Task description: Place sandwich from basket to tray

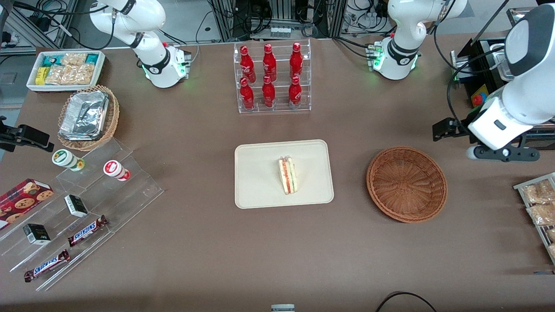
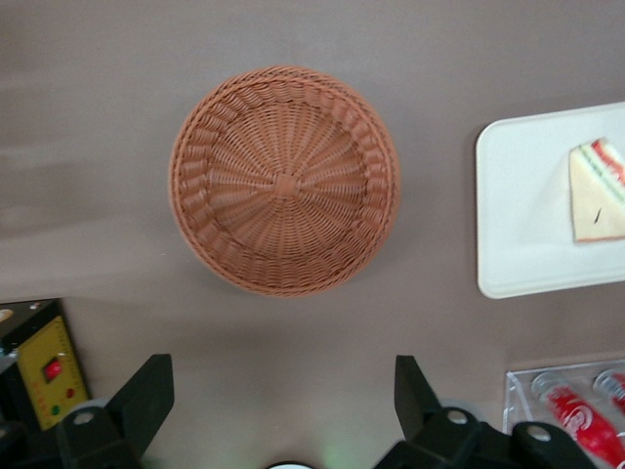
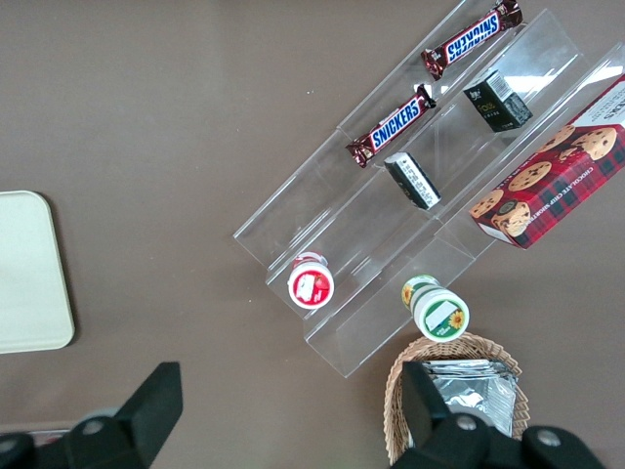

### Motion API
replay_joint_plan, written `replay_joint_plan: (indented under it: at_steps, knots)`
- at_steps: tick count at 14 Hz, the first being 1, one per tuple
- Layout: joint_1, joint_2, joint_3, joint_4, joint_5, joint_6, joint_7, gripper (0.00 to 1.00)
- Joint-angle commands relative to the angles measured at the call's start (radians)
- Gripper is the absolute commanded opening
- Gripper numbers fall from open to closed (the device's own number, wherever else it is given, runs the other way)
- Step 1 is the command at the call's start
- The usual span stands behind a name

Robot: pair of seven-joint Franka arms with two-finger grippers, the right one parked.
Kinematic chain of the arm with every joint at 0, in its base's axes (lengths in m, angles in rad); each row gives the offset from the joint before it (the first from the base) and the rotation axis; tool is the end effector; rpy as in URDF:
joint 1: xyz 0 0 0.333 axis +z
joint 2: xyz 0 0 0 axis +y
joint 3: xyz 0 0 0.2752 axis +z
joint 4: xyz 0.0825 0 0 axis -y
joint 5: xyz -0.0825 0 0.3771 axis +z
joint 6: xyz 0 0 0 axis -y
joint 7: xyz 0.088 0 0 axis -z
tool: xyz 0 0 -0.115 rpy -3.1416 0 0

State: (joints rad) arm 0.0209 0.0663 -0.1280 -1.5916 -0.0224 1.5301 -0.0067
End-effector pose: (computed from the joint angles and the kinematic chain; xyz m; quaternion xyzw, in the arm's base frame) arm 0.5526 -0.0603 0.5266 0.9966 -0.0499 -0.0644 0.0118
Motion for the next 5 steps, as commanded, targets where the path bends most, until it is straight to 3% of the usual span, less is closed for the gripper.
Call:
replay_joint_plan:
  at_steps: [1, 5]
  knots:
    - [0.05, -0.114, -0.019, -0.091, 0.015, -0.008, 0.054, 1.0]
    - [0.054, -0.152, -0.021, -0.085, 0.021, -0.062, 0.054, 1.0]
